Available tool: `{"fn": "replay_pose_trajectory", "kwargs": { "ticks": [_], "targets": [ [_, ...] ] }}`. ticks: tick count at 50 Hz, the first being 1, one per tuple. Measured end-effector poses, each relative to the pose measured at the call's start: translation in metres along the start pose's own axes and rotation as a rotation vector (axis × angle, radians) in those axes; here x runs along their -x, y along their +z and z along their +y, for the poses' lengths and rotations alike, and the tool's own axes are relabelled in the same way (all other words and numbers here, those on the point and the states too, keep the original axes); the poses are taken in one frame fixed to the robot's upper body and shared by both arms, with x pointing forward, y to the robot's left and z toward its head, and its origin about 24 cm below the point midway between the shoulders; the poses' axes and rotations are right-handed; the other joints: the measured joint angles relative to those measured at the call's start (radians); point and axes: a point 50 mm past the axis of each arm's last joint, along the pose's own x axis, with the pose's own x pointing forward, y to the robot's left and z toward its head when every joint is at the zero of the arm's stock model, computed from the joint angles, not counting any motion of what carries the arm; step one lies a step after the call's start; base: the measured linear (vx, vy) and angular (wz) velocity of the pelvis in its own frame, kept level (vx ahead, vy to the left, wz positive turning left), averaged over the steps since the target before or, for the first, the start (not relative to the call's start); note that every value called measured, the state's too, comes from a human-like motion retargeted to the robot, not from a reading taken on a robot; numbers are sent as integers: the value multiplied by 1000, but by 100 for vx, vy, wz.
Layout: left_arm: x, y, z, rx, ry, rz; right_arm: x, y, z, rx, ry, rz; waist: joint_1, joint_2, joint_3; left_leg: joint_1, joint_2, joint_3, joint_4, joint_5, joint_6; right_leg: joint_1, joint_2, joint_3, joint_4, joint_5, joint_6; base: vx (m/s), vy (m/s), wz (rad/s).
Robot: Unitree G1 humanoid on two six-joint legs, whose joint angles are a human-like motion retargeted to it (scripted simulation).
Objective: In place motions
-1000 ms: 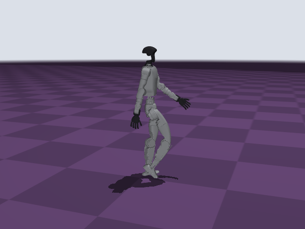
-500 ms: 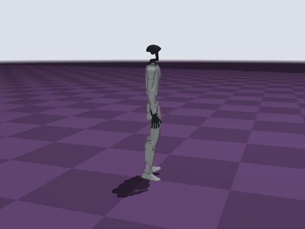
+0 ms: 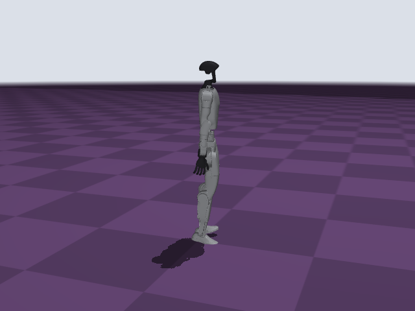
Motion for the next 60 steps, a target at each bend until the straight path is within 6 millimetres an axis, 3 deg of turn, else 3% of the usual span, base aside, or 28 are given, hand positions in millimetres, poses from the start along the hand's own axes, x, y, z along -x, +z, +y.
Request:
{"fn": "replay_pose_trajectory", "kwargs": {
  "ticks": [10, 15, 21, 23, 25, 27, 30, 33, 36, 39, 42, 45, 47, 50, 52, 55, 57, 58, 60],
  "targets": [
    [-1, 19, -1, -36, -16, -59, 0, 7, 4, -4, 3, -31, -7, 4, -5, 10, 11, 17, 1, 0, -10, -3, 11, 14, 2, 7, -12, 0, 0, 0],
    [-1, 12, -1, -32, -15, -35, 0, 6, 6, -31, 7, -9, -10, 9, 0, 17, 25, 12, 27, -19, -22, 2, 22, 30, 6, 13, -23, -1, -3, -19],
    [-1, -9, -9, 61, 17, 10, 2, 23, -4, -92, -23, -26, 2, 12, 21, -27, 72, 19, 195, -7, -49, 3, 10, 52, 20, 19, -34, -2, -2, -31],
    [-1, -15, -14, 124, 49, 16, 3, 42, -7, -120, -32, -72, 2, -1, 44, -92, 111, 23, 367, 80, -76, 11, -22, 53, 24, 23, -31, -11, 1, -6],
    [-1, -12, -16, 175, 66, 7, 7, 74, -11, -125, -37, -156, -1, -14, 88, -219, 191, 6, 638, 201, -96, 17, -53, 53, 21, 28, -23, -30, 1, 21],
    [-1, -14, -15, 201, 71, 14, 14, 109, -12, -103, -25, -264, -1, -3, 119, -361, 242, -78, 862, 287, -69, 23, -50, 45, 7, 40, -18, -25, -2, 32],
    [2, -34, -15, 225, 51, 84, 26, 151, -9, -34, 0, -386, 48, 15, 123, -520, 331, -107, 1140, 221, -50, 11, -36, 43, 1, 54, -25, -2, 0, -7],
    [8, -59, -12, 254, 73, 167, 38, 182, -2, 18, -3, -490, 107, 8, 113, -610, 357, -107, 1282, 153, -35, -5, -44, 51, 14, 59, -39, 7, 2, -25],
    [10, -66, -6, 317, 137, 179, 54, 214, 2, 75, -3, -608, 117, 3, 129, -624, 350, -109, 1312, 124, -50, -1, -47, 51, 18, 59, -48, 0, 0, 0],
    [12, -75, -4, 364, 159, 202, 61, 227, 6, 139, -8, -644, 112, -2, 119, -552, 319, -88, 1222, 119, -63, 12, -53, 52, 22, 50, -46, 11, 6, 11],
    [14, -78, 0, 355, 151, 225, 57, 220, 11, 174, -7, -617, 93, -12, 91, -413, 233, -78, 999, 136, -69, 26, -59, 44, 31, 30, -45, 20, 7, 35],
    [12, -69, 7, 252, 157, 212, 45, 198, 16, 174, 0, -559, 72, -14, 63, -238, 108, -108, 655, 191, -72, 34, -47, 44, 56, -2, -51, 18, 8, 19],
    [10, -52, 13, 126, 187, 170, 32, 171, 18, 155, 9, -487, 76, -8, 46, -104, 40, -116, 413, 32, -89, 30, -29, 39, 98, -34, -69, 23, 14, -12],
    [6, -18, 19, -69, 243, 79, 14, 117, 18, 97, 9, -337, 32, 22, 5, 24, 18, -66, 152, -93, -7, 5, 7, -29, 196, -57, -101, 25, 9, 61],
    [3, 23, 14, -130, 222, -17, 6, 83, 14, 53, -11, -235, -40, 52, -11, 9, 40, -131, 92, -59, 6, -68, 2, -137, 338, 63, -145, -7, 11, 66],
    [9, 109, 2, -194, 159, -254, 3, 50, -1, -94, -59, -137, -33, 61, 67, -10, 78, -112, 88, -63, 14, -284, -42, -154, 673, 352, -247, -41, 9, -10],
    [21, 162, -10, -245, 104, -419, 2, 22, -6, -207, -84, -58, -59, 60, 111, 9, 65, -129, 60, -58, 34, -439, -1, -60, 879, 333, -272, -23, 18, 57],
    [29, 185, -15, -275, 70, -485, 3, 7, -9, -259, -90, -9, -84, 62, 122, 15, 45, -145, 50, -63, 53, -492, -75, -106, 1004, 278, -281, -10, 32, 77],
    [41, 215, -24, -313, 30, -573, 4, -23, -12, -340, -84, 94, -131, 63, 140, 15, 39, -160, 39, -59, 69, -594, -115, -115, 1162, 238, -283, -4, 18, 63]
  ]
}}
